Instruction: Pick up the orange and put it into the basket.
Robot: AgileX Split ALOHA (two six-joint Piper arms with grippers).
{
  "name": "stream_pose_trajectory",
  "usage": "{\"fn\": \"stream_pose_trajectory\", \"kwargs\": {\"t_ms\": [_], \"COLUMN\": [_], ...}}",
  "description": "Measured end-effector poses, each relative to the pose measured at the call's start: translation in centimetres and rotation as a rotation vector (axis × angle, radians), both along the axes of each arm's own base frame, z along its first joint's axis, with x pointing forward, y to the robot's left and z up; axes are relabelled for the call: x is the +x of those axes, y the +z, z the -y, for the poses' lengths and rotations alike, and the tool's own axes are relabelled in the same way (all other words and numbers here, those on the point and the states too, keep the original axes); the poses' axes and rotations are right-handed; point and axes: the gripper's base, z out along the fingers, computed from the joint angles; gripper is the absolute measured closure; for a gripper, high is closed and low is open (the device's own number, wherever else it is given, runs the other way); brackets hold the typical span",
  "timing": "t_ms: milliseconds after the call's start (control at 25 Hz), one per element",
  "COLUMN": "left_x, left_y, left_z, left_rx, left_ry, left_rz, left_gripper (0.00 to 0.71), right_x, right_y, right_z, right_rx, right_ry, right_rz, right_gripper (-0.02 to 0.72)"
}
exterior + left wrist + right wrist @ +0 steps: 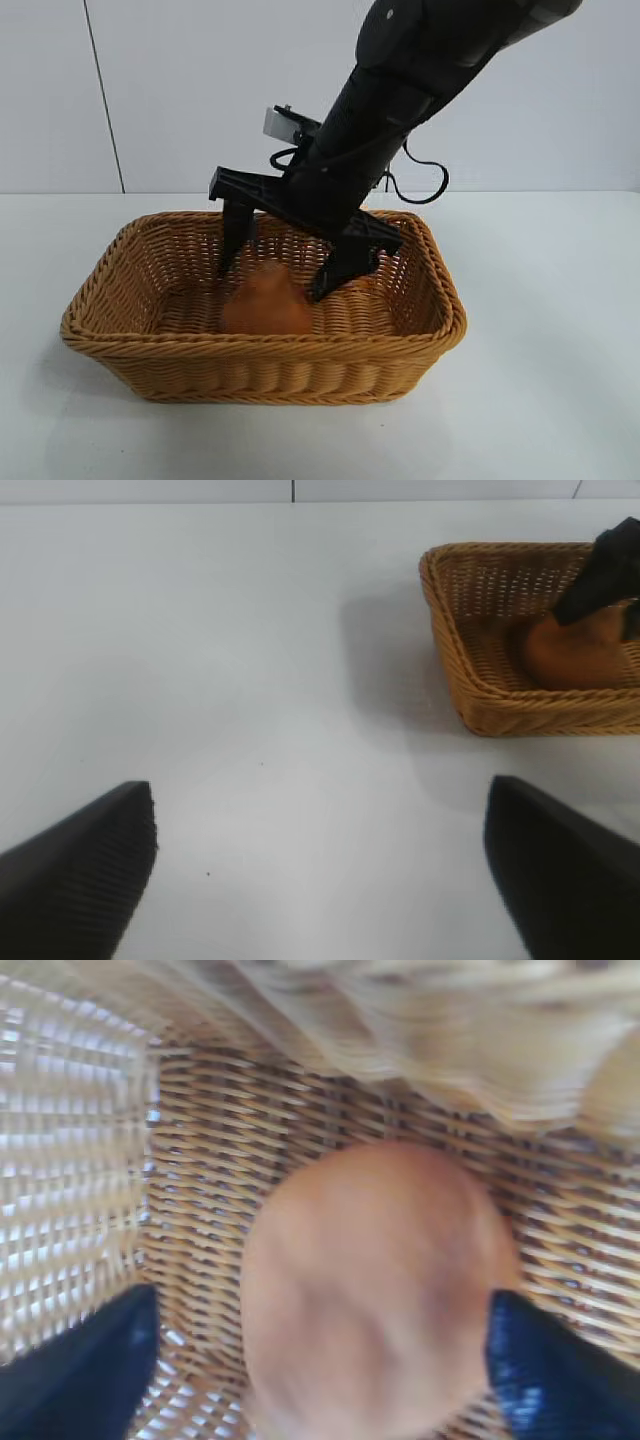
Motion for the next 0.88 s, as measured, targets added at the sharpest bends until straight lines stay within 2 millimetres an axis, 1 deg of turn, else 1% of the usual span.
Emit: {"fn": "stream_pose_trajectory", "kwargs": {"t_ms": [160, 240, 360, 480, 600, 720, 800, 880], "left_x": [0.0, 0.0, 0.0, 0.0, 0.0, 0.0, 0.0, 0.0], "left_y": [0.0, 0.0, 0.0, 0.0, 0.0, 0.0, 0.0, 0.0], "left_z": [0.0, 0.0, 0.0, 0.0, 0.0, 0.0, 0.0, 0.0], "left_rx": [0.000, 0.000, 0.000, 0.000, -0.001, -0.001, -0.001, -0.001], "left_ry": [0.000, 0.000, 0.000, 0.000, 0.000, 0.000, 0.000, 0.000], "left_rz": [0.000, 0.000, 0.000, 0.000, 0.000, 0.000, 0.000, 0.000], "left_gripper": [0.074, 0.074, 0.074, 0.074, 0.074, 0.074, 0.074, 0.074], "right_x": [-0.1, 0.0, 0.3, 0.9, 2.1, 3.4, 4.5, 5.8], "right_y": [2.8, 4.2, 6.9, 9.8, 12.5, 13.6, 13.5, 13.1], "right_z": [0.3, 0.4, 0.7, 1.1, 1.6, 3.0, 4.8, 7.1], "right_rx": [-0.019, -0.064, -0.152, -0.237, -0.275, -0.271, -0.278, -0.290], "right_ry": [0.036, 0.082, 0.156, 0.187, 0.152, 0.094, 0.047, -0.008], "right_rz": [0.023, 0.019, 0.017, 0.053, 0.149, 0.182, 0.171, 0.154], "right_gripper": [0.017, 0.012, 0.010, 0.010, 0.010, 0.010, 0.010, 0.011]}}
